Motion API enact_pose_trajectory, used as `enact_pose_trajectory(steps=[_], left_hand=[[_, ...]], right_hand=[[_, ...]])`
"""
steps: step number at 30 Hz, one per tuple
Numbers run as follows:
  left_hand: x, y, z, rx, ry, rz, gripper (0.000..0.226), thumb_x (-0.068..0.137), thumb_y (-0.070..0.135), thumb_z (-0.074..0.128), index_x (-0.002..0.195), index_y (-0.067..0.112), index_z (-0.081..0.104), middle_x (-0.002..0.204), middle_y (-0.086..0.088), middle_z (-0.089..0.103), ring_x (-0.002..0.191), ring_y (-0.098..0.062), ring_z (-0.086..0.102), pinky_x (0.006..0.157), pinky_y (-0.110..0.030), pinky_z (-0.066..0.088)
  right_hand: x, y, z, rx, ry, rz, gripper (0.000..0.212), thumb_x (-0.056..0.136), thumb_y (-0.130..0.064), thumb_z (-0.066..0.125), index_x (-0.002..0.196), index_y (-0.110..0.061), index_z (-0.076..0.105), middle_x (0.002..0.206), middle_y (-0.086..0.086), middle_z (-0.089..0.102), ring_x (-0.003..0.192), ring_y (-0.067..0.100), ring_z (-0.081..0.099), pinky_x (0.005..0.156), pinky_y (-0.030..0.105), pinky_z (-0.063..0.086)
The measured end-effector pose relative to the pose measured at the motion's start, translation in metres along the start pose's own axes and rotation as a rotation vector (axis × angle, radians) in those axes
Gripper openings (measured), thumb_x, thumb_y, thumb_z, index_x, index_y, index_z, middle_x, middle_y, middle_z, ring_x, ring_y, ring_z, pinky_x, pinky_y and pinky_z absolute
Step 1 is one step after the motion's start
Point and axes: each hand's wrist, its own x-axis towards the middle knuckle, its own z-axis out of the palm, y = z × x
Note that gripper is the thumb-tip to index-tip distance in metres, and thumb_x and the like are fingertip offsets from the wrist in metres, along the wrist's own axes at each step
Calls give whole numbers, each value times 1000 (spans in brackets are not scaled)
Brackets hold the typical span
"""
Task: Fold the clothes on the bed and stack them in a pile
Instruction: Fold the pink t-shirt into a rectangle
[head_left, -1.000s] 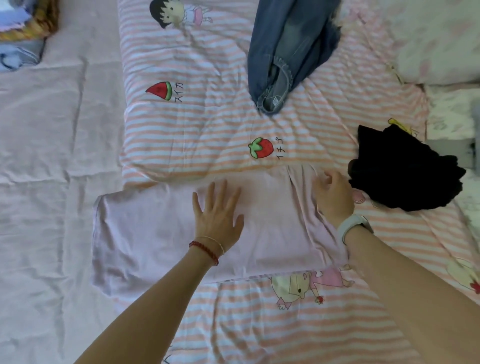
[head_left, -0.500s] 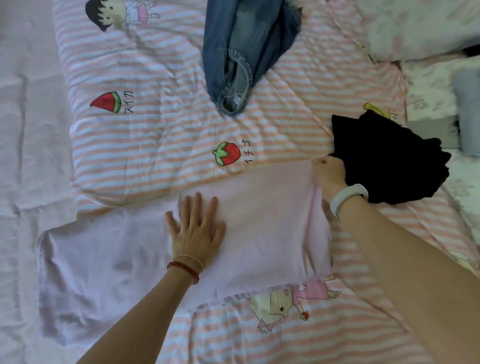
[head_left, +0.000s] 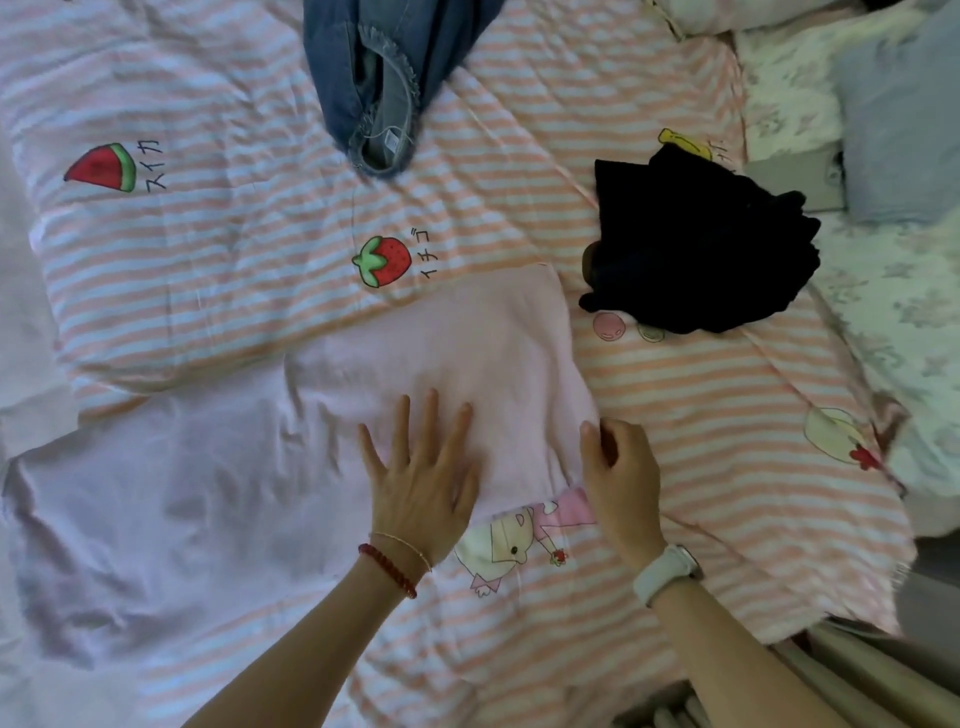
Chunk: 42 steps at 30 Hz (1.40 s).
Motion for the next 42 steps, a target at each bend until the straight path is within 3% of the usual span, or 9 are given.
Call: enact_pose_trajectory(steps=[3,10,13,17,21,27,32,35,42], left_hand=[[-13,8,13,-5,-52,-8,57,86,41,35,139,22,41,146,-15,38,133,-41,34,98,-72,19],[-21,0,23,36,-116,6,54,89,44,32,137,23,45,147,-14,36,135,-37,32,103,-66,21],[-28,-4,22,38,-110,-25,54,89,43,32,138,22,44,148,-14,34,136,-37,31,104,-65,22],[-41,-2,21,4,-72,-77,55,89,42,35,140,23,40,149,-14,32,136,-39,29,103,-67,20],[-49,12,22,-32,-78,-116,56,89,41,34,143,25,30,149,-15,32,136,-41,27,103,-68,17],[-58,17,23,17,-159,-134,54,89,42,30,139,24,42,147,-16,36,133,-43,32,99,-70,25],[-60,12,24,50,-185,-124,54,89,41,27,137,23,44,145,-16,38,132,-42,35,97,-69,31],[-59,14,28,53,-158,-124,54,89,40,28,137,21,45,144,-18,39,131,-44,35,98,-70,28],[-59,16,30,52,-152,-133,54,88,37,28,136,19,47,144,-19,39,131,-45,35,98,-70,25]], right_hand=[[0,2,3,93,81,68,23,97,-16,45,86,-1,59,72,3,53,67,20,48,55,21,27],[2,20,-5,33,25,69,27,99,-15,38,94,6,55,80,16,57,75,28,48,62,33,32],[-1,19,-8,158,-2,91,24,97,-21,44,80,-7,53,70,2,53,67,21,48,57,21,36],[-23,28,-12,250,3,100,11,91,-23,57,87,-13,54,86,2,55,71,6,51,63,6,38],[-30,38,-14,128,-46,26,6,85,-8,64,85,-7,58,90,3,49,80,22,51,72,24,41],[-8,51,-35,-8,-70,-235,10,81,11,59,74,3,58,95,14,46,82,31,50,73,35,41],[1,53,-51,-119,-69,-316,7,77,6,68,84,3,67,102,22,51,93,37,55,80,40,45],[-15,44,-41,-79,39,-323,18,73,1,73,88,3,62,96,19,55,83,36,57,72,49,48],[-30,38,-20,-46,12,-219,7,77,-2,70,80,1,65,86,16,57,75,35,58,70,54,47]])
